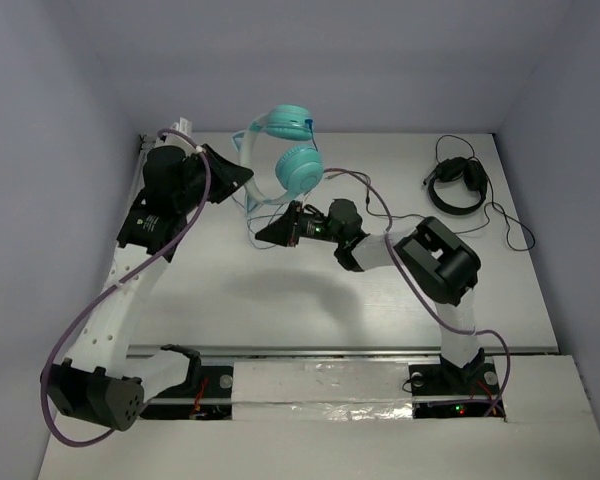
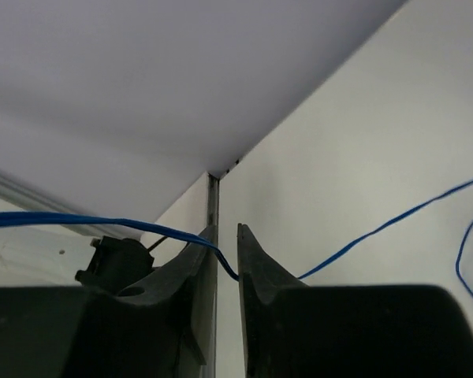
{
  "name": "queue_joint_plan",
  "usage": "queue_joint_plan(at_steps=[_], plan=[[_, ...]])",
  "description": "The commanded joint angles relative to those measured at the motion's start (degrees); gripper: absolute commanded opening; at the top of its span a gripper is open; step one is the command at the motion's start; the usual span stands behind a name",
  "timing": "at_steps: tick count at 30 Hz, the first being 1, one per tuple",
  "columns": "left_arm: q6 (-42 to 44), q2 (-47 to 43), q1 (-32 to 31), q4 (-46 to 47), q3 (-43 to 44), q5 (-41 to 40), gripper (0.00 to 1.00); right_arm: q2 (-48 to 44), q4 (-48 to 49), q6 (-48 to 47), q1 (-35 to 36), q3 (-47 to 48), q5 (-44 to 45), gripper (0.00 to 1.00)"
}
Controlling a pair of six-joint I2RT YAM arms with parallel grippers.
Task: Wrap the headphones
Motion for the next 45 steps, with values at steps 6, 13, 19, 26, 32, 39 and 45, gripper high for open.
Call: queue_joint_plan(at_steps=[6, 13, 19, 26, 32, 39, 45], plan=[[-11.9, -0.1, -1.0, 23.0, -8.5, -16.6, 0.0, -13.3, -20.3, -4.9, 3.0, -10.5, 16.6, 0.13], [-10.9, 3.3, -4.0, 24.3, -10.9, -29.0, 0.0, -20.3, -35.6, -9.6, 11.9, -14.7, 26.5, 0.11], [-5.3, 5.0, -8.1, 20.5, -12.6, -42.4, 0.0, -26.8, -53.1, -14.9, 21.6, -13.7, 34.9, 0.07], [1.4, 6.3, -16.6, 15.8, -19.0, -52.9, 0.0, -40.4, -72.4, -19.9, 23.5, -10.5, 35.9, 0.03], [7.9, 8.6, -26.8, 11.6, -22.0, -50.3, 0.0, -44.2, -85.3, -26.7, 23.5, 0.0, 35.0, 0.01], [11.4, 6.7, -30.9, -0.9, -19.8, -48.6, 0.0, -44.0, -97.3, -32.7, 22.1, 8.3, 44.6, 0.0], [16.5, 1.7, -30.9, -6.1, -16.5, -45.6, 0.0, -48.3, -97.8, -31.6, 15.3, 8.3, 41.5, 0.0]])
